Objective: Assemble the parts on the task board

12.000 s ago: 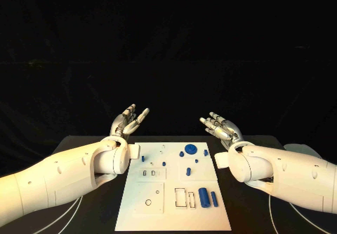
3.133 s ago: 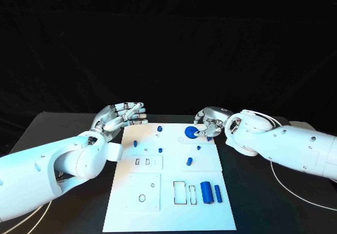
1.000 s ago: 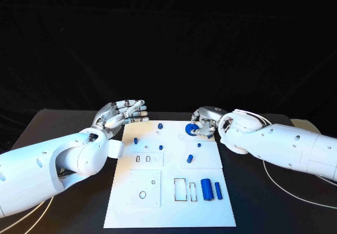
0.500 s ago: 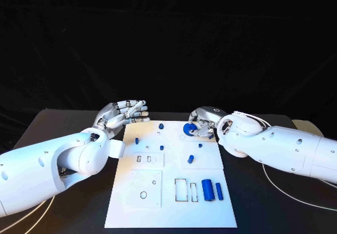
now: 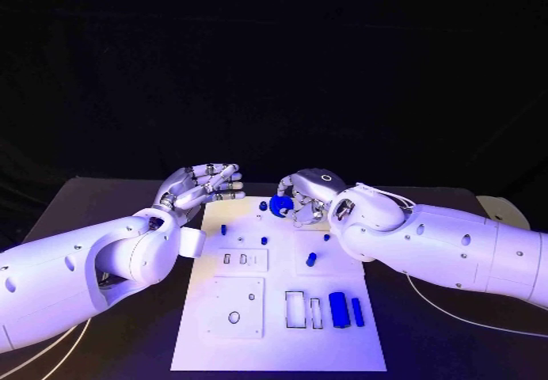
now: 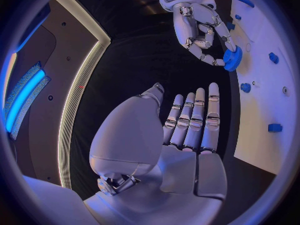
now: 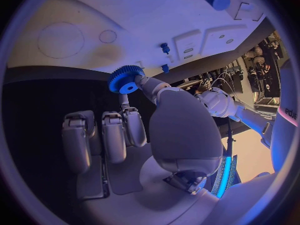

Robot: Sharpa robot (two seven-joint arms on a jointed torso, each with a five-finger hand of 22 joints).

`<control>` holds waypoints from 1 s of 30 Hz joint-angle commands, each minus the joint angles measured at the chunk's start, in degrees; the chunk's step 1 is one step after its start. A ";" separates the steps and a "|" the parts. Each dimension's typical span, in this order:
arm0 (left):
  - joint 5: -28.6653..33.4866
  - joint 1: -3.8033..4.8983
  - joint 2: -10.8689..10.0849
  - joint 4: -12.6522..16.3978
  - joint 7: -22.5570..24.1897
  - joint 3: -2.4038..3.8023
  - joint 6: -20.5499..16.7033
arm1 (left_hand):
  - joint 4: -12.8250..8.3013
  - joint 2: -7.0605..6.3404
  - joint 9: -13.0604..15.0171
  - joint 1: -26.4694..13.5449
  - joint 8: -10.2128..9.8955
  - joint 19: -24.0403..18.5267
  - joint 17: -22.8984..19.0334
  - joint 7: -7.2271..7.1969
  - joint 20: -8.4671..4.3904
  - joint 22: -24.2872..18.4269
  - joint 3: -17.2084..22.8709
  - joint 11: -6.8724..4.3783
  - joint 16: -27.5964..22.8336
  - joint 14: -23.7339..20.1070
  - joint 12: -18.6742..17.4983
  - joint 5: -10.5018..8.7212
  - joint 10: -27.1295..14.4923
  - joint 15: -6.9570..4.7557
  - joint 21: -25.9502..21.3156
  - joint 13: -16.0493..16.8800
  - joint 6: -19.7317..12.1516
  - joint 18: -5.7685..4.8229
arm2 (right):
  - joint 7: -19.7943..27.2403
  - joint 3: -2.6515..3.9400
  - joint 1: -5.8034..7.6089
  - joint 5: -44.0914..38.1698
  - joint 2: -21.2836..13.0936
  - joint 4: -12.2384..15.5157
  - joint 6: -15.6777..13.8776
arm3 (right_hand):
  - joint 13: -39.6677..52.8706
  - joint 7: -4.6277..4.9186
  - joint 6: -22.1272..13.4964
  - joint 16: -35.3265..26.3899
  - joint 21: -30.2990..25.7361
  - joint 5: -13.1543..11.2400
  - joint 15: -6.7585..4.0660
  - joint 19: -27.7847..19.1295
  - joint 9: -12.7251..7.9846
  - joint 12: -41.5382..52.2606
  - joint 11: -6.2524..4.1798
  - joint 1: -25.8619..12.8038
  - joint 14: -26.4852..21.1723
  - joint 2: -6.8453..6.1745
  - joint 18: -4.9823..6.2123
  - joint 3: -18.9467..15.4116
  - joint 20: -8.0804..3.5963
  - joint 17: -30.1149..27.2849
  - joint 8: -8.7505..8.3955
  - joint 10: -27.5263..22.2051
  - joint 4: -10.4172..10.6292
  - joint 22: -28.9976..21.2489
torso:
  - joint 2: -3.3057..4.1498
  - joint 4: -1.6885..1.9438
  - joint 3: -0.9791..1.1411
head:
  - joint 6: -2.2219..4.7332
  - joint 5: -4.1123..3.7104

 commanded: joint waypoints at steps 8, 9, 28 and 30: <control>0.04 0.06 0.27 -0.13 0.58 0.05 0.86 | 0.04 -0.16 -0.06 0.36 -0.22 0.54 0.09 2.96 -0.06 -0.05 0.22 0.32 -0.11 -0.35 -0.16 0.13 0.06 0.18 -0.28 -0.03 -0.15 0.83 | -0.39 -0.55 -1.15 -3.18 5.13 -3.96 -1.93 | 5.34 -1.98 2.80 0.40 0.37 0.08 -0.31 5.18 0.70 0.39 -0.02 0.05 4.95 0.50 -0.96 0.30 -0.25 9.52 0.32 0.49 -0.14 14.08 | 0.06 0.19 -0.01 | -0.14 0.09; 0.04 0.06 0.29 -0.14 0.59 0.05 0.86 | 0.04 -0.16 -0.06 0.36 -0.22 0.54 0.09 2.96 -0.06 -0.05 0.22 0.32 -0.11 -0.35 -0.16 0.13 0.06 0.18 -0.28 -0.03 -0.15 0.83 | -0.35 -0.58 -1.26 -3.17 5.44 -4.21 -1.90 | 5.34 -1.98 2.80 0.40 0.37 0.08 -0.31 5.18 0.70 0.39 -0.02 0.05 4.95 0.50 -0.96 0.30 -0.25 9.52 0.32 0.49 -0.14 14.08 | 0.07 0.18 0.00 | -0.13 0.13; 0.04 0.06 0.44 -0.24 0.74 0.05 0.60 | 0.01 -0.16 -0.06 0.38 -0.21 0.55 0.11 2.94 -0.05 -0.09 0.29 0.31 -0.18 -0.37 -0.21 0.13 0.14 0.19 -0.31 -0.02 -0.11 0.82 | -0.22 -0.91 -2.74 -2.96 9.87 -8.67 -0.69 | 5.29 -1.91 2.65 0.39 0.39 0.06 -0.31 5.20 0.65 0.33 0.02 -0.29 4.94 0.35 -0.97 0.41 -0.27 9.47 0.03 0.46 -0.13 14.10 | 0.04 0.01 0.06 | -0.21 0.56; 0.04 0.06 0.45 -0.24 0.73 0.05 0.60 | 0.01 -0.16 -0.06 0.38 -0.21 0.55 0.11 2.94 -0.05 -0.09 0.29 0.31 -0.18 -0.37 -0.21 0.13 0.14 0.19 -0.31 -0.02 -0.11 0.82 | -0.25 -0.94 -2.80 -2.96 10.13 -9.07 -0.50 | 5.14 -1.83 2.50 0.41 0.34 -0.08 -0.27 5.15 0.60 0.17 0.08 -0.56 4.96 0.19 -0.95 0.47 -0.27 9.52 -0.24 0.35 -0.12 14.05 | 0.06 0.03 0.08 | -0.18 0.52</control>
